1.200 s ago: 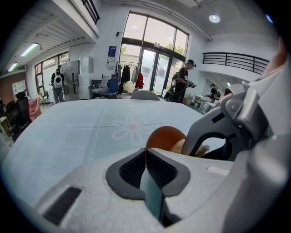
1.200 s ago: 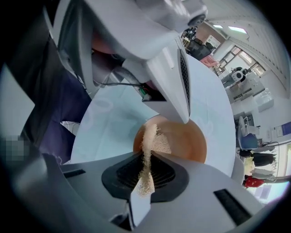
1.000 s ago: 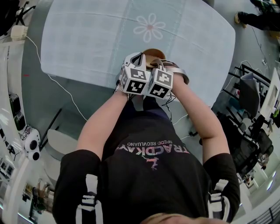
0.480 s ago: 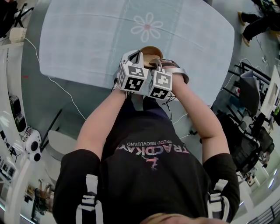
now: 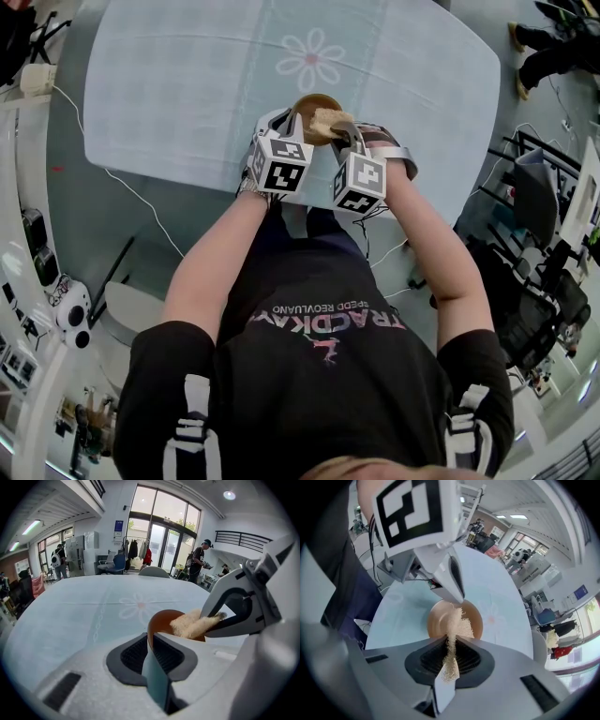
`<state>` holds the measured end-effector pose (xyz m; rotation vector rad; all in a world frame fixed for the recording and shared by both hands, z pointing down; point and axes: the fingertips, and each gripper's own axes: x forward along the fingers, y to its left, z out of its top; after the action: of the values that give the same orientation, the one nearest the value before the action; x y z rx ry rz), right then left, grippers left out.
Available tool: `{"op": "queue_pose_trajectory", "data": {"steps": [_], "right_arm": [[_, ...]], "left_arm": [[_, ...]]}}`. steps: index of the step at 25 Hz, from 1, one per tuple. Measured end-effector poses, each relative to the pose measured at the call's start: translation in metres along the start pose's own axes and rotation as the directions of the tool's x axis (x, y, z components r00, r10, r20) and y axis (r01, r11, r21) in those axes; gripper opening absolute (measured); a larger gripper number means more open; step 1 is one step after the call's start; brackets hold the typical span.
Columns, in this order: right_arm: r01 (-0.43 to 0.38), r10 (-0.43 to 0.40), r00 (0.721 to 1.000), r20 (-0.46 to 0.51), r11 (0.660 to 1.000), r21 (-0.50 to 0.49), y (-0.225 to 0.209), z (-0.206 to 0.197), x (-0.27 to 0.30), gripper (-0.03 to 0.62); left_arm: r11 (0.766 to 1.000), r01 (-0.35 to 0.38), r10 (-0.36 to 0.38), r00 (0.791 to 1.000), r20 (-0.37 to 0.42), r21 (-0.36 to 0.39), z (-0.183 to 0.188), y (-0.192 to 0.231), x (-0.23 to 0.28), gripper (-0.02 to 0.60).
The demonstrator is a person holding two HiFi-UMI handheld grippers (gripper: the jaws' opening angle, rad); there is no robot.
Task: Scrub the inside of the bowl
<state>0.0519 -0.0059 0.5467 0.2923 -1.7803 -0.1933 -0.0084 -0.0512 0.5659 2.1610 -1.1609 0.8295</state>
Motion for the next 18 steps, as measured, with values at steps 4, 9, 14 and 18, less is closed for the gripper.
{"op": "queue_pose_trajectory", "data": {"steps": [4, 9, 14, 18], "right_arm": [[0.039, -0.076, 0.987, 0.143, 0.969, 0.245, -0.029, -0.006, -0.021, 0.034], [0.09, -0.177, 0.969, 0.171, 0.902, 0.422, -0.067, -0.024, -0.03, 0.034], [0.049, -0.13, 0.977, 0.169, 0.909, 0.415, -0.083, -0.025, -0.014, 0.033], [-0.013, -0.05, 0.982, 0.18, 0.942, 0.334, -0.084, -0.016, 0.004, 0.033]], "left_arm": [[0.998, 0.02, -0.021, 1.0, -0.003, -0.06, -0.003, 0.001, 0.001, 0.057], [0.995, 0.047, -0.05, 0.998, -0.029, -0.083, -0.01, -0.002, 0.003, 0.144], [0.991, 0.062, -0.066, 0.997, -0.032, -0.115, -0.012, 0.0, 0.007, 0.143], [0.988, 0.067, -0.074, 0.996, -0.048, -0.142, -0.012, 0.002, 0.012, 0.085]]}}
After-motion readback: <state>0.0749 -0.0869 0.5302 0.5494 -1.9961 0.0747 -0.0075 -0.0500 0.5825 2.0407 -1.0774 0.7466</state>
